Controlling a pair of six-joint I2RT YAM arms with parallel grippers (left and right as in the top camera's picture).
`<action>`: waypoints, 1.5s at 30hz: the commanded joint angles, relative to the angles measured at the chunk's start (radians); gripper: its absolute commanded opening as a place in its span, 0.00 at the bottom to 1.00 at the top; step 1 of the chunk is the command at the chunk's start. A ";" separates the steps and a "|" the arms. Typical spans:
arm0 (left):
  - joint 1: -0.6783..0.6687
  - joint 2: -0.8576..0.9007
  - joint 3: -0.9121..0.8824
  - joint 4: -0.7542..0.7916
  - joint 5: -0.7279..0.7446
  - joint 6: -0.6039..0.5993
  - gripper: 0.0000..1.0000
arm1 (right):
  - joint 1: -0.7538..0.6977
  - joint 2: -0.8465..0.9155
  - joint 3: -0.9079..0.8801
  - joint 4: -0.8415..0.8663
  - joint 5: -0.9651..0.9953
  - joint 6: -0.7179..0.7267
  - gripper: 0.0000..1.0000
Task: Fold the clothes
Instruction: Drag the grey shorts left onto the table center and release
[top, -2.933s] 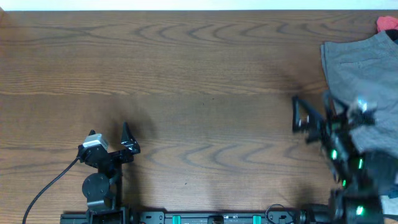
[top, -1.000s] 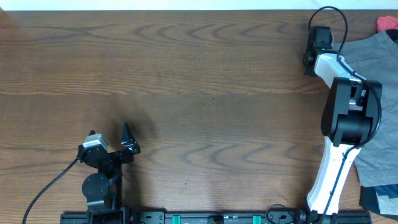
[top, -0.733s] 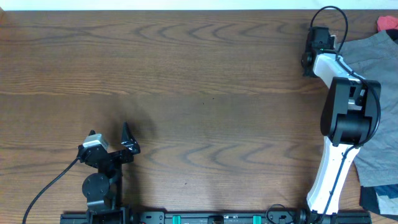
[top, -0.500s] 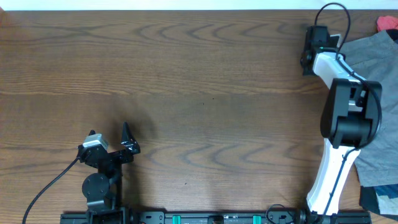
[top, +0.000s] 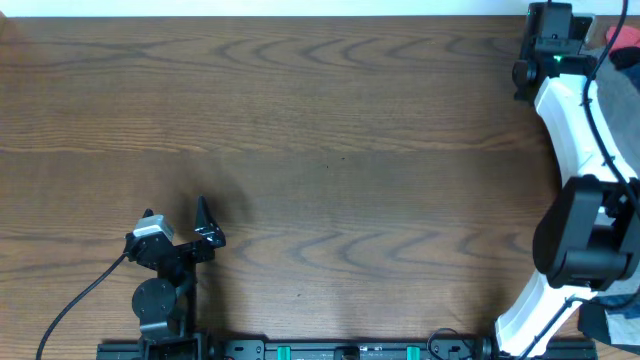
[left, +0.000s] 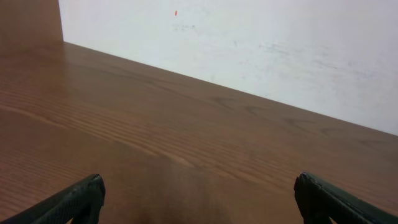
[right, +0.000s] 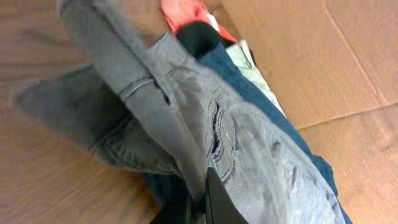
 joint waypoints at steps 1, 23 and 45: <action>0.005 -0.006 -0.017 -0.036 -0.009 0.013 0.98 | 0.095 -0.088 0.014 0.001 -0.021 0.024 0.01; 0.005 -0.006 -0.017 -0.036 -0.009 0.013 0.98 | 0.748 -0.018 0.005 -0.135 -0.801 0.261 0.01; 0.005 -0.006 -0.017 -0.036 -0.009 0.013 0.98 | 0.524 -0.276 0.055 -0.599 -0.617 0.338 0.99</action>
